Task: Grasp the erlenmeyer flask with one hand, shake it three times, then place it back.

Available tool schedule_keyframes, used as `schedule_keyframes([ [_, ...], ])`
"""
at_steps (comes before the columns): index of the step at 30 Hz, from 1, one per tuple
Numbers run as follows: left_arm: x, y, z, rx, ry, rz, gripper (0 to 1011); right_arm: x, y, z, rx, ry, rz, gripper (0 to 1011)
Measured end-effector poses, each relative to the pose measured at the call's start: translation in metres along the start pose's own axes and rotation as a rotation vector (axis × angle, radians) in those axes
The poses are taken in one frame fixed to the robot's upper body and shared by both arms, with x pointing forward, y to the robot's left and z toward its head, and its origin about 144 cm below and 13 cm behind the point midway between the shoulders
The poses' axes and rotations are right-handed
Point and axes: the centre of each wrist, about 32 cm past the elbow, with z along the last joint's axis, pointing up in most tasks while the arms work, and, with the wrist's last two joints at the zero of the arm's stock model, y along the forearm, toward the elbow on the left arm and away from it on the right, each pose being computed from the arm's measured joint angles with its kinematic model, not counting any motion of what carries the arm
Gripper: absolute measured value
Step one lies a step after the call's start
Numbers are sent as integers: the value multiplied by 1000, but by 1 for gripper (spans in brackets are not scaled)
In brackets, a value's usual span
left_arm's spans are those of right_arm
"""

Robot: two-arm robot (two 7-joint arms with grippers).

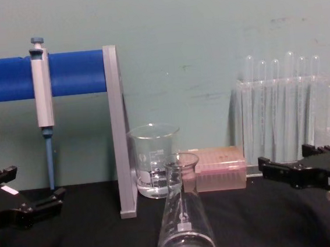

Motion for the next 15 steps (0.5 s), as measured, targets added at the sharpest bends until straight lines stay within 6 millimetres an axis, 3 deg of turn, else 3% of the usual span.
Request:
schedule_keyframes([
  [15, 0, 0, 0, 0, 0, 0, 1001, 0, 0, 0, 0, 0, 0, 1000],
])
